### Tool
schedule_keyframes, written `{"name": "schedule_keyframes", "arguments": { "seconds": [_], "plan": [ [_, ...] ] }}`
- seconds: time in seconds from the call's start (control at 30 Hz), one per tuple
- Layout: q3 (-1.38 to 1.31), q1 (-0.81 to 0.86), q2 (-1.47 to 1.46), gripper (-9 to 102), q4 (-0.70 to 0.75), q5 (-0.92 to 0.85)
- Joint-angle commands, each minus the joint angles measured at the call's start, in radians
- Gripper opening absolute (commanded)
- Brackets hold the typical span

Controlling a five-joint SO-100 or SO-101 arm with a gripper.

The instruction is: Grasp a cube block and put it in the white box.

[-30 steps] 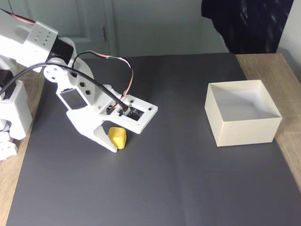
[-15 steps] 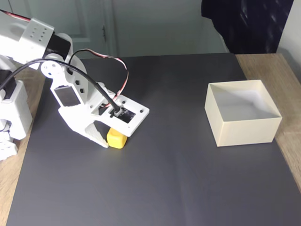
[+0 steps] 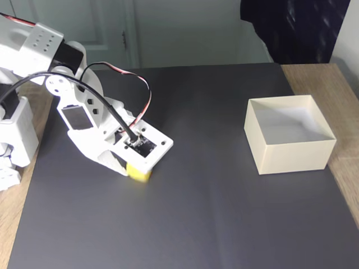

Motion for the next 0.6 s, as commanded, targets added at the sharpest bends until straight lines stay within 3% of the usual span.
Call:
{"name": "schedule_keyframes", "arguments": {
  "seconds": [0.0,0.27,0.57],
  "plan": [
    [-0.032,0.014,-0.015,11,-0.012,0.002],
    [-0.031,0.026,-0.006,16,-0.051,-0.012],
    [-0.017,-0.008,0.259,21,0.187,-0.037]
  ]
}}
